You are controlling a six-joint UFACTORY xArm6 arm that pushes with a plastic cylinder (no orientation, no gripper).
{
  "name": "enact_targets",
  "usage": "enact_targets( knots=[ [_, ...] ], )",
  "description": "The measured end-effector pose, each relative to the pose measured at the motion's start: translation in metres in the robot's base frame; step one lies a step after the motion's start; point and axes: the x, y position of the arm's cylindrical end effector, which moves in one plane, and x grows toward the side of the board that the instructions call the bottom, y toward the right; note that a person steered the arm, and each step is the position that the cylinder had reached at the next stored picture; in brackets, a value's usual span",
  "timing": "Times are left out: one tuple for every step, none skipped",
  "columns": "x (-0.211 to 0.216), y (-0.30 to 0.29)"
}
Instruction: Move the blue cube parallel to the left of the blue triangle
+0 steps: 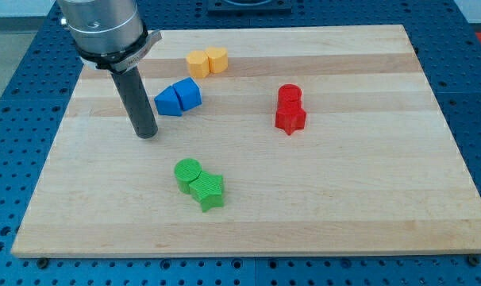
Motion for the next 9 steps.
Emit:
enact_targets(
  knots=[
    [0.0, 0.001],
    [0.0, 0.007],
    [-0.003, 0.038],
    [-0.018, 0.055],
    [-0.048, 0.058],
    [-0.072, 0.053],
    [-0.074, 0.06],
    [-0.074, 0.097],
    [-0.09, 0.124]
  ],
)
